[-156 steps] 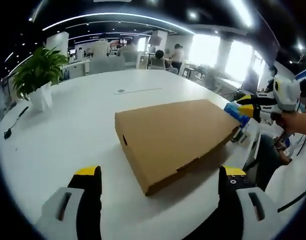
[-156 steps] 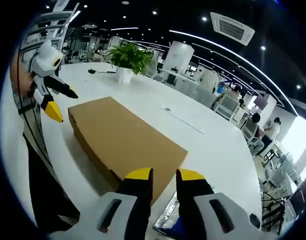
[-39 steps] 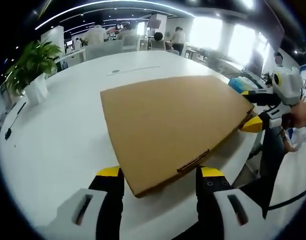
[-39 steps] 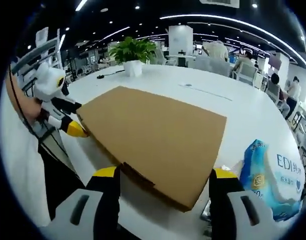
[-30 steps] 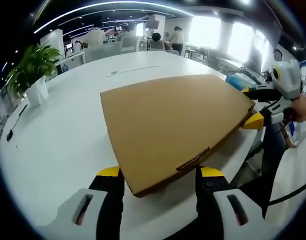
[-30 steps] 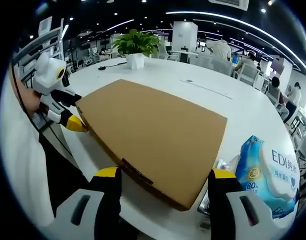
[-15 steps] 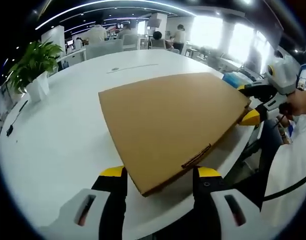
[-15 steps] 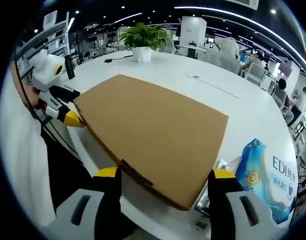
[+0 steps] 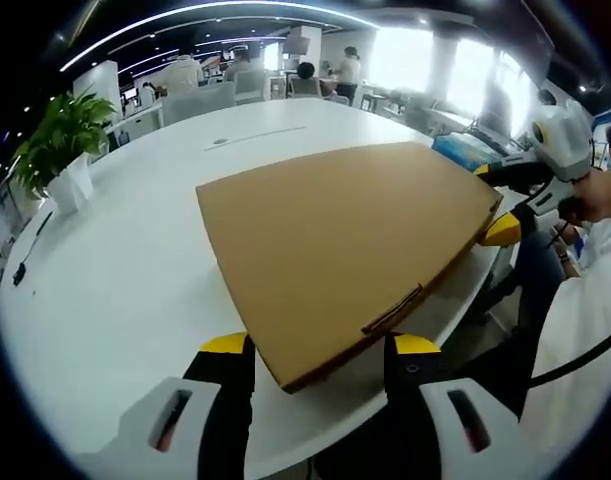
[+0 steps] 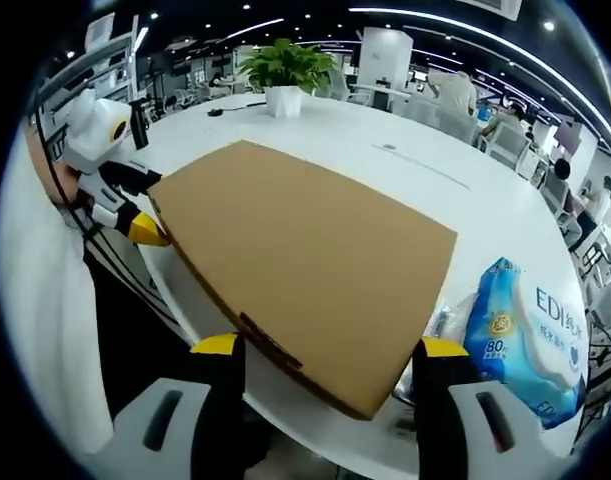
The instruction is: Operate the shoe box by opening the lid, removing the specified soft item, and placing it in the target area until the item is outside and the box remains undamaged.
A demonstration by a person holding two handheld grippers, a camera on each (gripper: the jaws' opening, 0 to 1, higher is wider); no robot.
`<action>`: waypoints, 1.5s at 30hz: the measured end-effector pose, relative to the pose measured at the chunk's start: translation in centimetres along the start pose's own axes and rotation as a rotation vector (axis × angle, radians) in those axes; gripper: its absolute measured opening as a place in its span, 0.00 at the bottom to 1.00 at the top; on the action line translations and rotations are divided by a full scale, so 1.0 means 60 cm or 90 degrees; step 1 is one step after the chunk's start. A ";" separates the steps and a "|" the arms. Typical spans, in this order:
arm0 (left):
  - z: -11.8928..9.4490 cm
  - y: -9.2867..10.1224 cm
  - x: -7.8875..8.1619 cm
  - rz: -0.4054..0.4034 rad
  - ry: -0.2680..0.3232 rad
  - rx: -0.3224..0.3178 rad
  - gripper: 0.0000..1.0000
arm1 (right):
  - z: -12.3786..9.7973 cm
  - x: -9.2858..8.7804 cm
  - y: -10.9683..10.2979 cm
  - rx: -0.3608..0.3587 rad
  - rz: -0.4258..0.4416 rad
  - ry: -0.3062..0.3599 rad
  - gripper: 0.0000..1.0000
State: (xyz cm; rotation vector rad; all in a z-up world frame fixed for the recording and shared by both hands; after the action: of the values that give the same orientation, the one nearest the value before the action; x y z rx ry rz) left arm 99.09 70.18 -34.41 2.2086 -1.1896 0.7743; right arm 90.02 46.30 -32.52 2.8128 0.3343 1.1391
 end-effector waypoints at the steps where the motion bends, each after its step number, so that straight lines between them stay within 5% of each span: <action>1: -0.001 0.001 0.000 0.001 0.000 -0.001 0.53 | 0.000 -0.002 0.000 -0.001 0.000 0.001 0.69; 28: -0.004 0.017 -0.013 0.033 -0.004 -0.003 0.48 | -0.010 -0.023 0.005 -0.009 -0.007 -0.008 0.70; 36: 0.000 0.018 -0.014 -0.015 -0.005 -0.020 0.48 | -0.011 -0.024 0.004 -0.013 -0.004 -0.011 0.71; 45: 0.000 0.013 -0.019 0.000 -0.009 -0.020 0.47 | -0.014 -0.023 0.002 -0.017 -0.004 -0.014 0.70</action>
State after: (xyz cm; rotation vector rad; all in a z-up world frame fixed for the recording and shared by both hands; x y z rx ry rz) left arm 97.89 70.44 -35.05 2.1920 -1.2005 0.7359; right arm 88.47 45.87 -32.83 2.7975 0.3229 1.1031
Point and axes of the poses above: the point that each gripper's makers call its tool centre point, and the gripper's own axes: z roughly forward along the fingers, y roughly to its right, x roughly out of its top, the point moved 5 cm from there along -z, roughly backward along the fingers, and after that the axes turned 7 degrees about -x, right-handed, at the moved point
